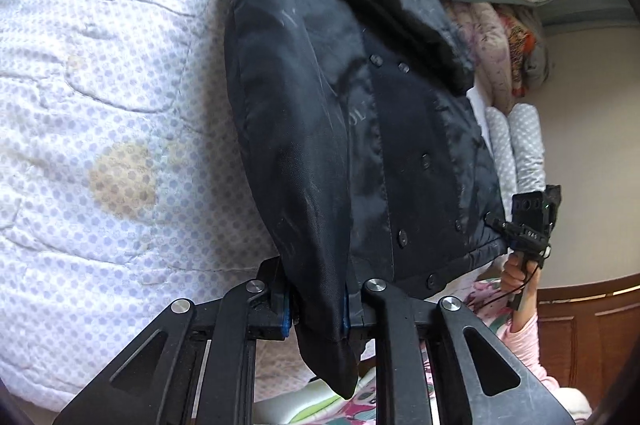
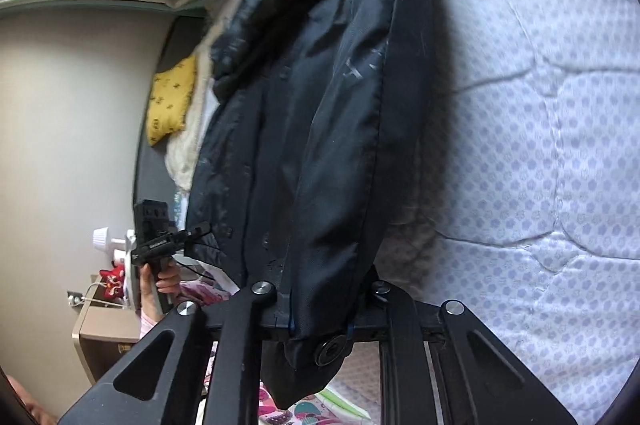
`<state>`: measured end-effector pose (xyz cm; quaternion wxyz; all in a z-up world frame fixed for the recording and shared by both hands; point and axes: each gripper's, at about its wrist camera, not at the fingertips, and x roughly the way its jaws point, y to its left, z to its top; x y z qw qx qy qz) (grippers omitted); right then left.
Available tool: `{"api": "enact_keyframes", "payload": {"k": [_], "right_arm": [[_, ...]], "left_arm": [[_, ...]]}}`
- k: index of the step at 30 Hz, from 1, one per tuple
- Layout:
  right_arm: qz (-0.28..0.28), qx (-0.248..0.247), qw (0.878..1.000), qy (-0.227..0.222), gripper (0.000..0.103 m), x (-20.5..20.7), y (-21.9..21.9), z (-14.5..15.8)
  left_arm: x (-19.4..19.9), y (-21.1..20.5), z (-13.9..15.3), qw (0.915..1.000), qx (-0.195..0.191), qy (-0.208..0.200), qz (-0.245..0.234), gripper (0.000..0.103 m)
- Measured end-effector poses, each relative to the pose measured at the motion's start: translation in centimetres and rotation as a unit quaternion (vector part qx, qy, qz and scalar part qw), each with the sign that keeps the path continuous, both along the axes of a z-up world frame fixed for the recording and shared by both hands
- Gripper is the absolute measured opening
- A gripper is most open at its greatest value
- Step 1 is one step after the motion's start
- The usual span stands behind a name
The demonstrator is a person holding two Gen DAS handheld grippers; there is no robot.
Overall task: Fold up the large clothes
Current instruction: 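Lift the coat hem with both tools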
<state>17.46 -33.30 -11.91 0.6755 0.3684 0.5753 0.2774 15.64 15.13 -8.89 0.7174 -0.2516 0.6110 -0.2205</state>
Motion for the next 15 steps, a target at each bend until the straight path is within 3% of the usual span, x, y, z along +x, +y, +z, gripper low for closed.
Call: {"api": "enact_keyframes", "payload": {"k": [4, 6, 8, 12, 15], "right_arm": [[-0.009, 0.009, 1.000, 0.001, 0.015, -0.3, -0.6, 0.3], [-0.023, -0.028, 0.999, 0.002, 0.042, -0.4, -1.2, 0.5], [-0.047, -0.036, 0.998, 0.001, 0.054, -0.5, -2.1, 0.7], [-0.118, -0.032, 0.992, 0.001, 0.060, -0.3, -5.0, 0.5], [-0.132, -0.038, 0.990, 0.034, 0.063, 0.5, -5.9, -0.8]], "left_arm": [[-0.3, 0.6, 0.5, 0.9999, -0.010, -0.006, 0.006, 0.019], [-0.2, 1.2, 0.4, 0.9999, -0.006, -0.002, 0.010, 0.019], [0.1, 1.5, 0.0, 0.9998, -0.003, 0.009, 0.016, 0.019], [0.1, 2.2, -0.7, 0.9993, -0.002, 0.024, 0.029, 0.019], [0.0, 2.3, -0.7, 0.9992, 0.000, 0.025, 0.030, 0.019]]}}
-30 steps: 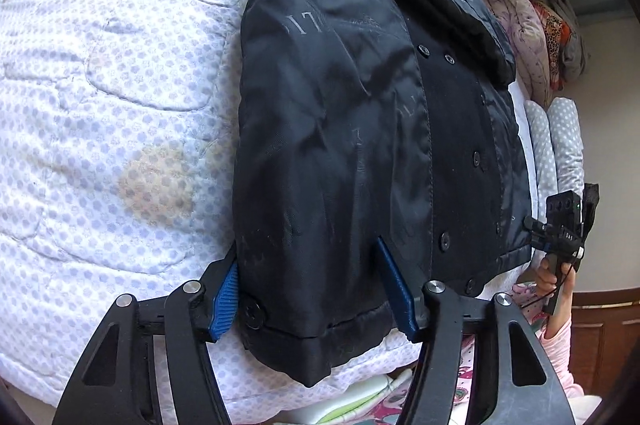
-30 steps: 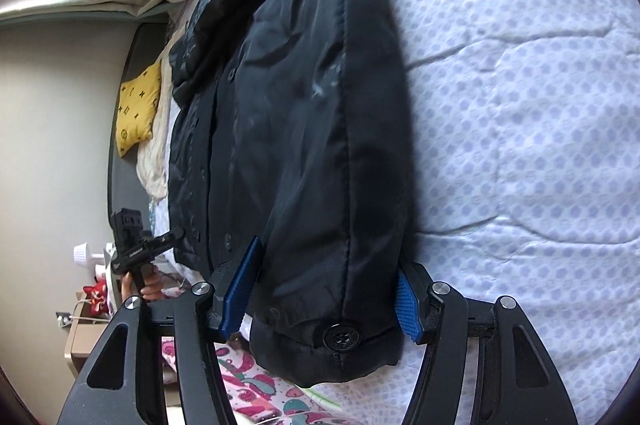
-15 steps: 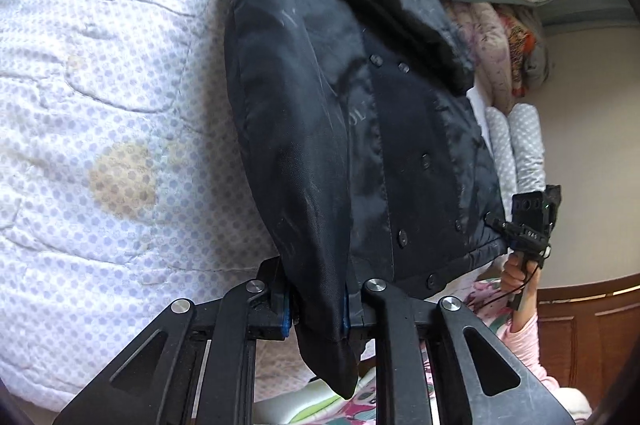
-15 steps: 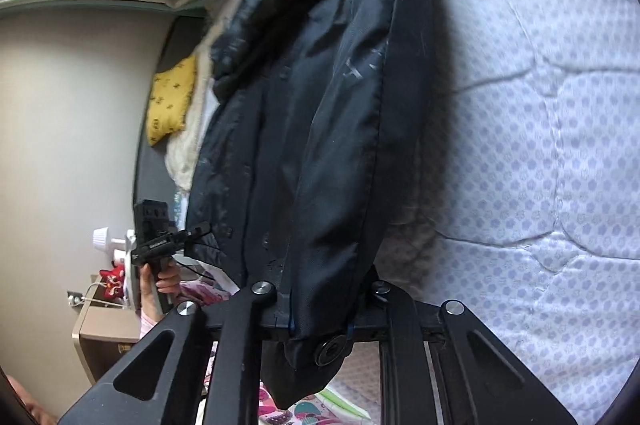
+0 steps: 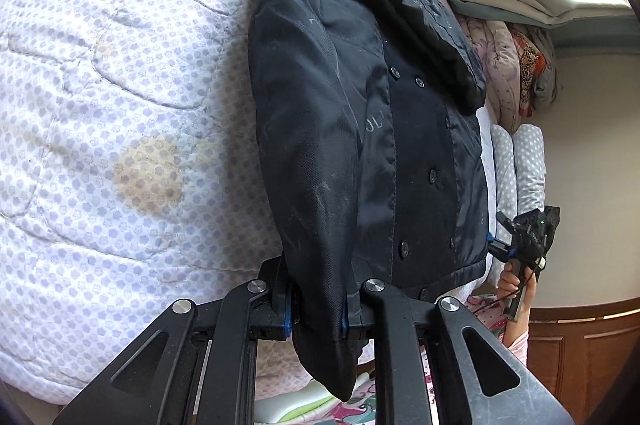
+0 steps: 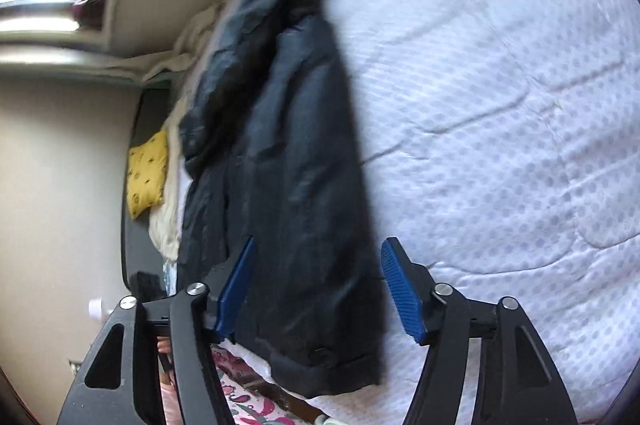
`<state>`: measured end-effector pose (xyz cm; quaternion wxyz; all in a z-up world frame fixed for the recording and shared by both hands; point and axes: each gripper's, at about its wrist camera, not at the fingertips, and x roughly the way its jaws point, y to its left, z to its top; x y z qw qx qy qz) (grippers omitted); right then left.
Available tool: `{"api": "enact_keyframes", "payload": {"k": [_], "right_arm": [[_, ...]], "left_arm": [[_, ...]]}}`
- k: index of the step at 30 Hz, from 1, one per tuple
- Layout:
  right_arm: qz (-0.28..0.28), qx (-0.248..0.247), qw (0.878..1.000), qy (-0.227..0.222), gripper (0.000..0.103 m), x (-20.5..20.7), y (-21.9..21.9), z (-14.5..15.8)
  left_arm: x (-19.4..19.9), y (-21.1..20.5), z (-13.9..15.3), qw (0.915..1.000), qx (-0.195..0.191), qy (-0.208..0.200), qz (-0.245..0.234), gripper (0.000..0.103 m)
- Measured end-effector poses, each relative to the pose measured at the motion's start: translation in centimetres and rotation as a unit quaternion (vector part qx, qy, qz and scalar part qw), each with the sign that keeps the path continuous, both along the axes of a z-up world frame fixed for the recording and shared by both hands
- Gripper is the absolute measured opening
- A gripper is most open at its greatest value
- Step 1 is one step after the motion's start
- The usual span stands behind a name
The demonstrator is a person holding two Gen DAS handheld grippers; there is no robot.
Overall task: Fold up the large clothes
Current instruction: 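Lift the coat hem with both tools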
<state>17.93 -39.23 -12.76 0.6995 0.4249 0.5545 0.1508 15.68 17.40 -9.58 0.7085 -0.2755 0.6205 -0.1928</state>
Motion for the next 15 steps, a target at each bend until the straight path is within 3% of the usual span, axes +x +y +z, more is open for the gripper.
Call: {"api": "enact_keyframes", "payload": {"k": [5, 9, 15], "right_arm": [[0.047, 0.059, 0.996, 0.051, 0.065, 0.0, 2.3, -3.1], [0.116, 0.061, 0.990, 0.044, 0.080, -1.3, 5.6, -2.7], [0.100, 0.096, 0.990, 0.041, 0.081, -1.5, 5.9, -2.9]], "left_arm": [[0.0, 0.2, -0.4, 0.9999, -0.005, 0.007, 0.008, 0.019], [0.0, 0.3, -0.6, 0.9999, -0.003, 0.011, 0.006, 0.019], [0.1, 0.1, -0.8, 0.9999, -0.002, 0.016, 0.007, 0.019]]}}
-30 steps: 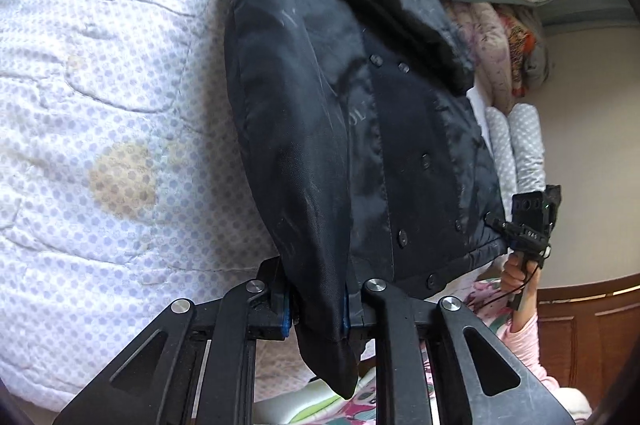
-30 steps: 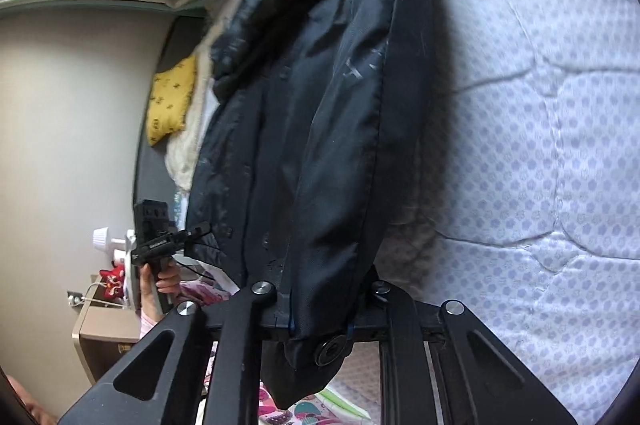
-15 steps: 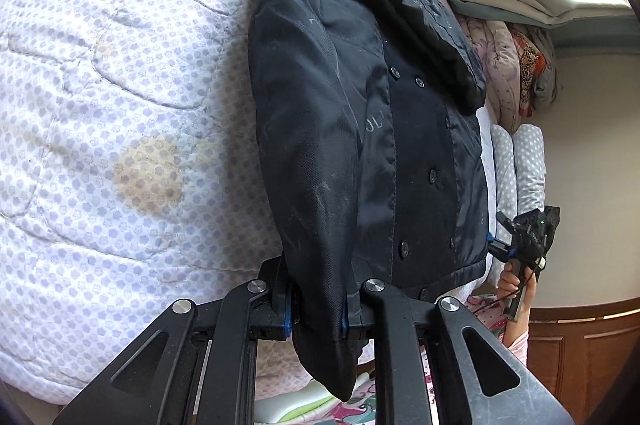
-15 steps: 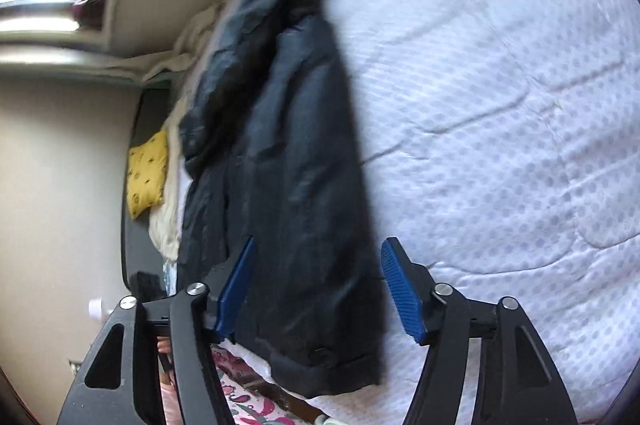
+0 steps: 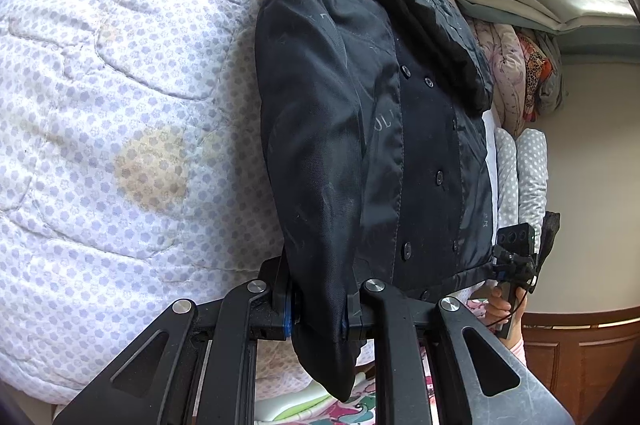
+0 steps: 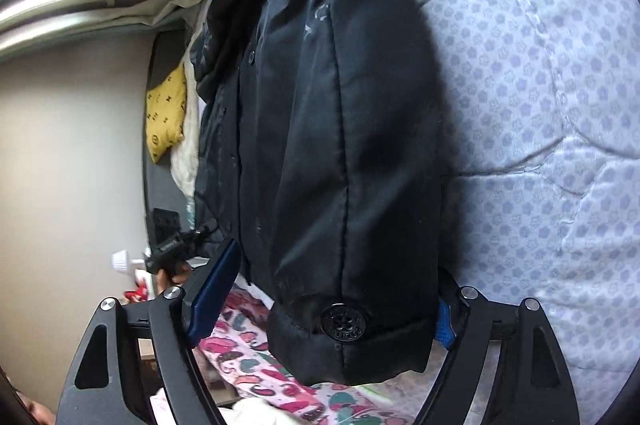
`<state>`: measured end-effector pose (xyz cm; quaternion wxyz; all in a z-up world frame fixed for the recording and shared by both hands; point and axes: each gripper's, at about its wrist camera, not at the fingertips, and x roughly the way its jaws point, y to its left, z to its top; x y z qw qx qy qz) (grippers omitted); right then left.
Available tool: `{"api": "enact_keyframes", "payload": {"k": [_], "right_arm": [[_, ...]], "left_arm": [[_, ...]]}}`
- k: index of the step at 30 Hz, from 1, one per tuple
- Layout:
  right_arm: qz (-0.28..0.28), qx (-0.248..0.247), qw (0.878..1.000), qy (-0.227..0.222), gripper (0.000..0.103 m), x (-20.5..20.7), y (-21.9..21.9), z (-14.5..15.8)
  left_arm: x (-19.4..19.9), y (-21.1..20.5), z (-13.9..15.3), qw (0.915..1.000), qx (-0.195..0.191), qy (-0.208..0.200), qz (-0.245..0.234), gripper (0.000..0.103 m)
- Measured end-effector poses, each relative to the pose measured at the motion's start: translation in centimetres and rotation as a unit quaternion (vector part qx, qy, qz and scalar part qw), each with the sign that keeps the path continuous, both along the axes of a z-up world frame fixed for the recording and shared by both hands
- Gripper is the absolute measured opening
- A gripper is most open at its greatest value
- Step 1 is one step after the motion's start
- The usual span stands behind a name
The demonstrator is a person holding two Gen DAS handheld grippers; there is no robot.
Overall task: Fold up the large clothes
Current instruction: 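Lift the coat hem with both tools, then carry the hem over the coat toward the collar with both tools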
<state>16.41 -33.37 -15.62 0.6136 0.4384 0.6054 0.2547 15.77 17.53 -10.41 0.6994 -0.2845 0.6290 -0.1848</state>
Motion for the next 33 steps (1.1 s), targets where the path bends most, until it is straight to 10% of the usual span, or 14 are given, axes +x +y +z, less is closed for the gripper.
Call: {"api": "enact_keyframes", "payload": {"k": [4, 8, 14, 18, 21, 33], "right_arm": [[-0.041, 0.025, 0.998, -0.029, 0.061, 0.1, -1.7, 1.3], [-0.063, 0.040, 0.995, -0.070, 0.020, 0.4, -2.8, 2.8], [-0.015, 0.008, 0.997, -0.070, 0.017, 0.2, -0.4, 2.7], [-0.010, -0.030, 0.999, -0.037, 0.046, 0.6, 0.7, 1.6], [0.014, -0.059, 0.997, -0.051, 0.014, 0.8, 1.3, 1.8], [-0.020, 0.010, 0.994, -0.109, 0.007, -1.4, -1.2, 4.6]], "left_arm": [[0.0, 0.2, 0.1, 1.0000, -0.006, -0.003, 0.006, 0.019], [-0.1, 0.6, 0.5, 0.9998, -0.009, -0.013, 0.011, 0.019], [-0.6, 0.7, 2.1, 0.9981, -0.025, -0.056, 0.012, 0.017], [-0.7, 0.3, 2.1, 0.9983, -0.015, -0.055, 0.006, 0.017], [-0.7, 0.3, 2.3, 0.9981, -0.021, -0.056, 0.011, 0.016], [-3.6, 0.7, 5.6, 0.9924, -0.059, -0.108, 0.005, 0.014]]}}
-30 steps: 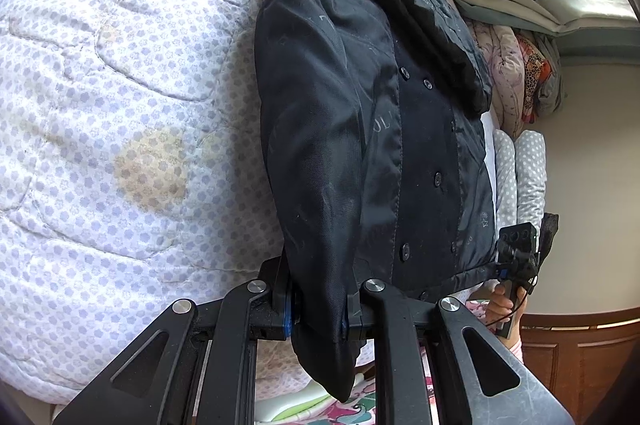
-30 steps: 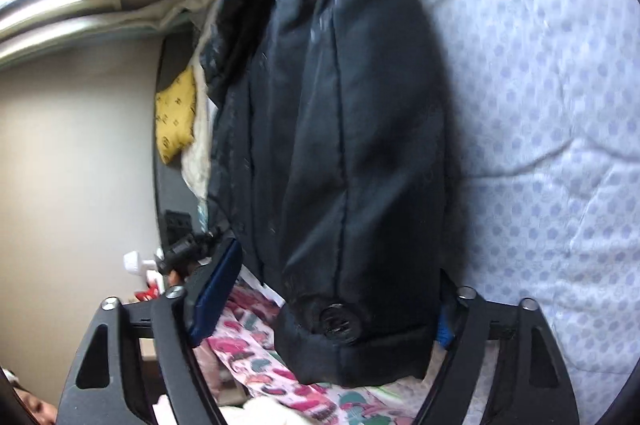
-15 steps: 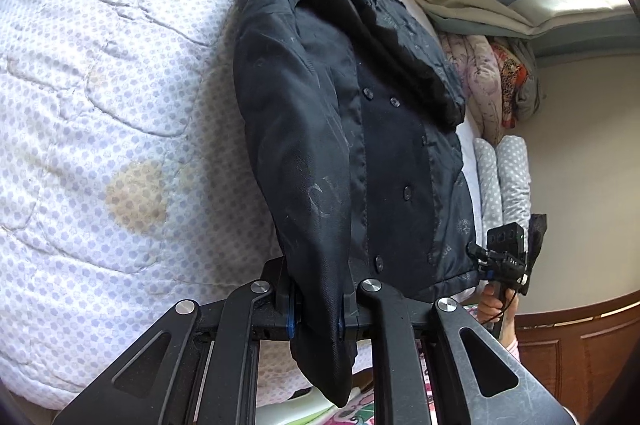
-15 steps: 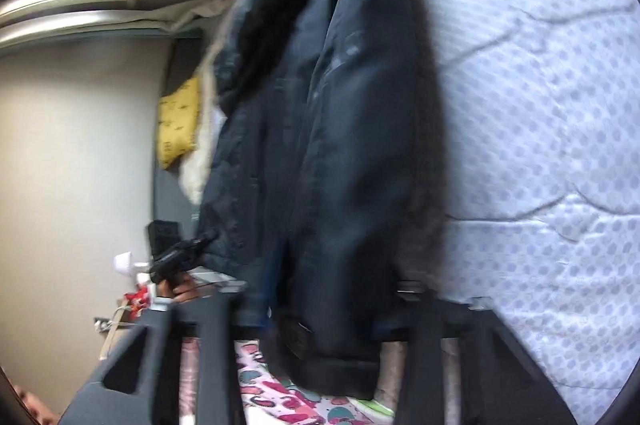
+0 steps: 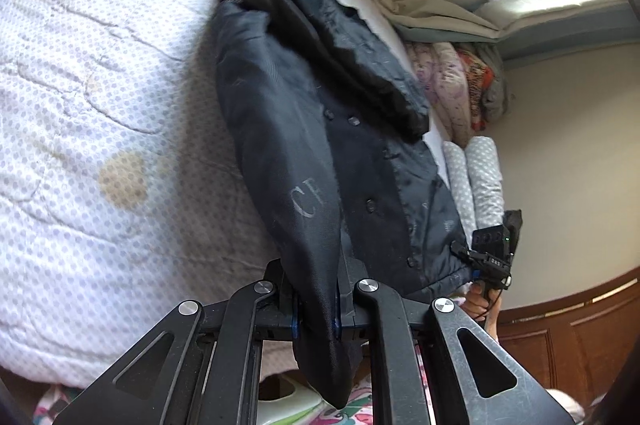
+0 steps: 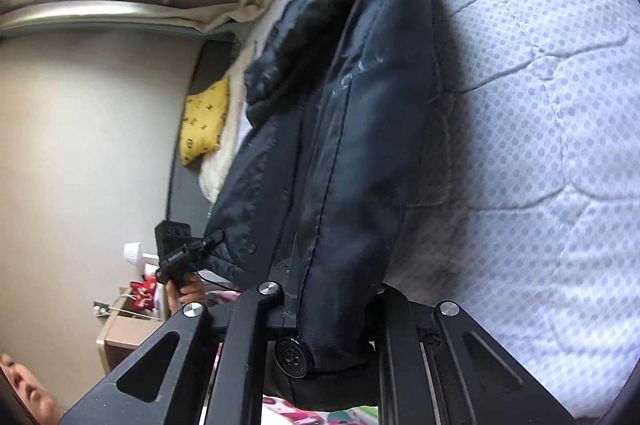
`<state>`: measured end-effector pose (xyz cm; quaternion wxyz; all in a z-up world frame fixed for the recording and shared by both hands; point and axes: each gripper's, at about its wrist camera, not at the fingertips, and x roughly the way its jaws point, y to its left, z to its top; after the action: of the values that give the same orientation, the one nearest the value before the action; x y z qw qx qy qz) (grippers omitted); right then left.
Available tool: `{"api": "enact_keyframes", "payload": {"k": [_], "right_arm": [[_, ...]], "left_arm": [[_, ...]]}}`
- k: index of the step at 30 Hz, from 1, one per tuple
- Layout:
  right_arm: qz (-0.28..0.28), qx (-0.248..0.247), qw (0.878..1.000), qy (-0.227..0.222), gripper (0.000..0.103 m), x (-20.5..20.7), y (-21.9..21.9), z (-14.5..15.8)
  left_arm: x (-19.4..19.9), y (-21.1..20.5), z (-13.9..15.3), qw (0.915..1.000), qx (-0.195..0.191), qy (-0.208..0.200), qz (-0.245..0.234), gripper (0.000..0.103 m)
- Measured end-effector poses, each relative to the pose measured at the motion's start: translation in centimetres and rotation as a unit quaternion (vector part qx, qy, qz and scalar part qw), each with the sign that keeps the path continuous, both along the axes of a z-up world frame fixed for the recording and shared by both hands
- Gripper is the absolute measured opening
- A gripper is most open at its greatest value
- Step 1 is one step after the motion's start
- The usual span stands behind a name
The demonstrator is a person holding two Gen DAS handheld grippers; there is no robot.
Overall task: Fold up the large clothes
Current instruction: 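Carry the hem over the coat toward the collar with both tools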
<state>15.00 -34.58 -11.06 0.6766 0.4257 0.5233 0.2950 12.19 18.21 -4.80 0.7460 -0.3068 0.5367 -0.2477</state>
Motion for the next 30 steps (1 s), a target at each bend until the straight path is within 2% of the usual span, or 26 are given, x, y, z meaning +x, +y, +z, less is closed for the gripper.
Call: {"api": "enact_keyframes", "payload": {"k": [8, 14, 18, 25, 30], "right_arm": [[-0.033, 0.045, 0.998, -0.038, 0.007, -1.6, -2.5, 2.5], [-0.037, 0.049, 0.994, -0.088, 0.007, -1.1, -2.9, 6.5], [-0.041, 0.047, 0.992, -0.110, 0.007, -1.2, -3.2, 8.6], [-0.055, 0.046, 0.988, -0.139, 0.007, 2.9, -3.5, 11.5], [-0.072, 0.048, 0.984, -0.158, 0.007, 8.6, -3.0, 13.3]], "left_arm": [[-1.1, 1.2, 3.3, 0.9992, -0.029, -0.027, 0.004, 0.014], [-1.4, 0.6, 7.8, 0.9965, -0.033, -0.077, -0.006, 0.014], [-1.2, 0.9, 9.8, 0.9951, -0.041, -0.091, -0.006, 0.014], [4.3, 1.0, 12.1, 0.9928, -0.058, -0.103, 0.018, 0.014], [10.3, 0.7, 12.8, 0.9906, -0.073, -0.105, 0.048, 0.014]]}}
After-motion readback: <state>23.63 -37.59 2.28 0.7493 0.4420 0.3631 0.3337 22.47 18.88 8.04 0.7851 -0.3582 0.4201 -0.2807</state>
